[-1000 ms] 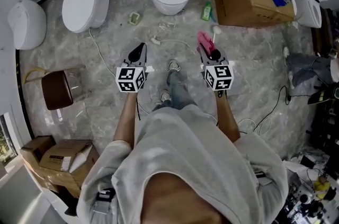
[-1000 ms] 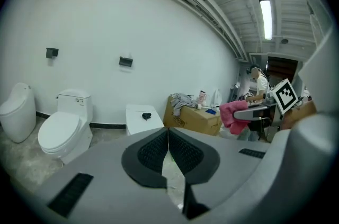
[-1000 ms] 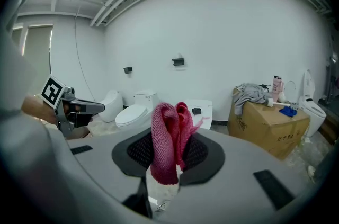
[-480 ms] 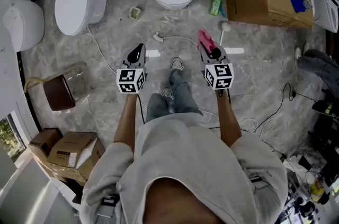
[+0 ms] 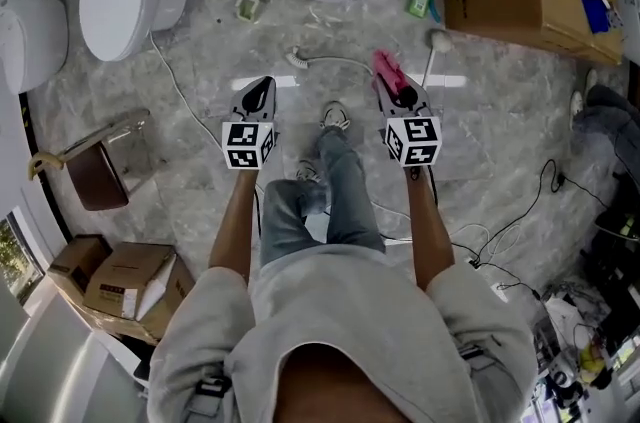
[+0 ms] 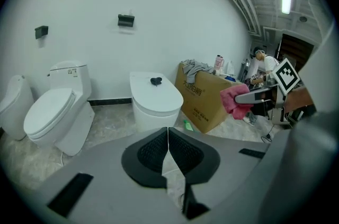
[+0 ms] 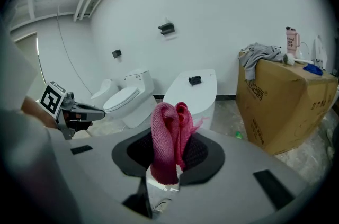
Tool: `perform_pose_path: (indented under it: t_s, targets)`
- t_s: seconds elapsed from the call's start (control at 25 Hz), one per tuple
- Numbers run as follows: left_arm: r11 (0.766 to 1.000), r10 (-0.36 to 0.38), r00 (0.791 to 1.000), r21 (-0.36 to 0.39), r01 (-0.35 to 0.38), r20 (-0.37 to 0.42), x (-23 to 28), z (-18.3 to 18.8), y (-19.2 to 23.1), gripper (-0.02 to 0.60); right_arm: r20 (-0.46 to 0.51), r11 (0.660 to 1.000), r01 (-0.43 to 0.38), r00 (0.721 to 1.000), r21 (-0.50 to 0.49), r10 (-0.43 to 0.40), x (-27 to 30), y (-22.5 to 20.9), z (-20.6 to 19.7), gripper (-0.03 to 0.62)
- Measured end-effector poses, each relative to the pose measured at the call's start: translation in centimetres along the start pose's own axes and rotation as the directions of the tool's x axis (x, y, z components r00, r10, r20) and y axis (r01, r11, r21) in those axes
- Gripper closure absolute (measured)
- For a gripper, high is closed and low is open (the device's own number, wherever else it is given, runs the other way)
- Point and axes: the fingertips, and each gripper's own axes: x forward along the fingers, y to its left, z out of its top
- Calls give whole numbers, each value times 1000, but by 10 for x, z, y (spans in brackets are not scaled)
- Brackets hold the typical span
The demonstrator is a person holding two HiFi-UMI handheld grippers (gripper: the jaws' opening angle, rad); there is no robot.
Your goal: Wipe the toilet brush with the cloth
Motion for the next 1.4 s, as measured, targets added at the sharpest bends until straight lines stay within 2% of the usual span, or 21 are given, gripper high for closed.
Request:
perform_pose_path:
  t_s: [0.24, 0.52, 0.72, 1.04, 1.2, 1.4]
  targets:
    - [1000, -25, 999, 16, 26, -22, 45, -74, 4, 560, 10, 1000, 10, 1000, 0, -10, 40, -13, -55, 477]
    - [994, -62, 998, 91, 62, -4, 113, -148, 16, 560, 27, 1000, 20, 999, -12, -20, 103, -42, -127, 477]
    - [991, -73, 997, 111, 73, 3, 161, -202, 26, 560, 51, 1000, 12, 999, -4, -12, 148, -60, -172, 477]
    - [980, -95, 994, 180, 85, 51, 227, -255, 44, 560, 137, 1000, -20, 990, -12, 22, 223, -71, -214, 477]
    - [979, -122, 988, 176, 104, 93, 253, -274, 48, 560, 154, 999, -46, 987, -28, 50, 253, -70, -240, 477]
    - [954, -145, 987, 277, 119, 73, 281, -302, 47, 560, 201, 998, -62, 978, -10, 62, 280, -75, -257, 477]
